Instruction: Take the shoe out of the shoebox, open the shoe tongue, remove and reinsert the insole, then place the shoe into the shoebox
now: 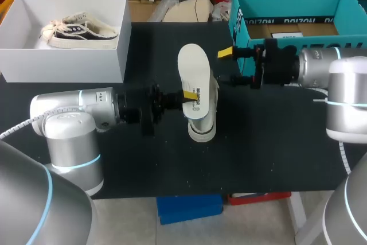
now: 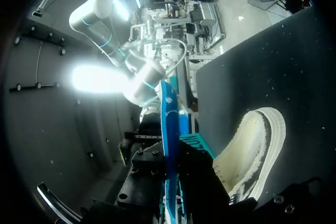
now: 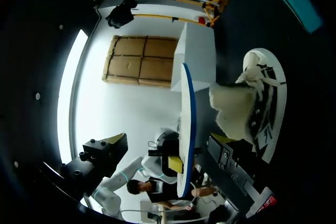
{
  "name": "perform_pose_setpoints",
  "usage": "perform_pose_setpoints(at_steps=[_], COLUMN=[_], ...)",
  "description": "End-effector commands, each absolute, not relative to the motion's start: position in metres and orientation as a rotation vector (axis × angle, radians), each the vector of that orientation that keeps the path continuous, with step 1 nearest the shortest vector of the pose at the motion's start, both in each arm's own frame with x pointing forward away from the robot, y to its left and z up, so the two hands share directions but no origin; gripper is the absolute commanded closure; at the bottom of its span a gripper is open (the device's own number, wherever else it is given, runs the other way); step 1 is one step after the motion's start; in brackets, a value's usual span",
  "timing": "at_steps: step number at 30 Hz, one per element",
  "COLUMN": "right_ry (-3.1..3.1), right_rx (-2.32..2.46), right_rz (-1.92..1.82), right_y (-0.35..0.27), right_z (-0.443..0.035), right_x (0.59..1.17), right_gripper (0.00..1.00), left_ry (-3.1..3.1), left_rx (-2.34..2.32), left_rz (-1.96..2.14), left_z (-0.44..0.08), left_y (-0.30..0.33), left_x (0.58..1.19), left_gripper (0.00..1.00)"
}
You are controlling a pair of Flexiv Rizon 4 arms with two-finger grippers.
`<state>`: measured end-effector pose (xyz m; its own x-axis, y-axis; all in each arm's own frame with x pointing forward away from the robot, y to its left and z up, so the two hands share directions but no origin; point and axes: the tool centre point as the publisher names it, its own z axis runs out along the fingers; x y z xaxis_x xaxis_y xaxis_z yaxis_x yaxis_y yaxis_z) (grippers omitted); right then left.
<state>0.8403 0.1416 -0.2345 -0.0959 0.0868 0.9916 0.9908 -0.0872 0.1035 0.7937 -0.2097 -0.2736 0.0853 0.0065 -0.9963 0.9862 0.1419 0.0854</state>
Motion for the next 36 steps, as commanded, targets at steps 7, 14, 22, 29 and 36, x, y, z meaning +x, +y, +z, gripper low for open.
perform_pose_setpoints(at_steps=[7, 14, 22, 29, 36], right_ry=[-1.379, -1.392, -1.405, -1.407, -1.41], right_rx=[-1.165, -1.157, -1.162, -1.167, -1.186], right_rz=[-1.23, -1.192, -1.173, -1.151, -1.146], right_y=[0.159, 0.174, 0.188, 0.196, 0.194], right_z=[-0.252, -0.258, -0.261, -0.268, -0.27], right_x=[0.85, 0.849, 0.844, 0.843, 0.845], right_gripper=[0.0, 0.31, 0.54, 0.57, 0.75], left_ry=[1.215, 1.215, 1.215, 1.215, 1.215], left_rx=[1.145, 1.145, 1.145, 1.145, 1.145], left_rz=[-1.036, -1.036, -1.036, -1.036, -1.036], left_z=[-0.273, -0.273, -0.273, -0.273, -0.273], left_y=[-0.211, -0.211, -0.211, -0.211, -0.211], left_x=[0.793, 0.793, 0.793, 0.793, 0.793], left_gripper=[1.0, 1.0, 1.0, 1.0, 1.0])
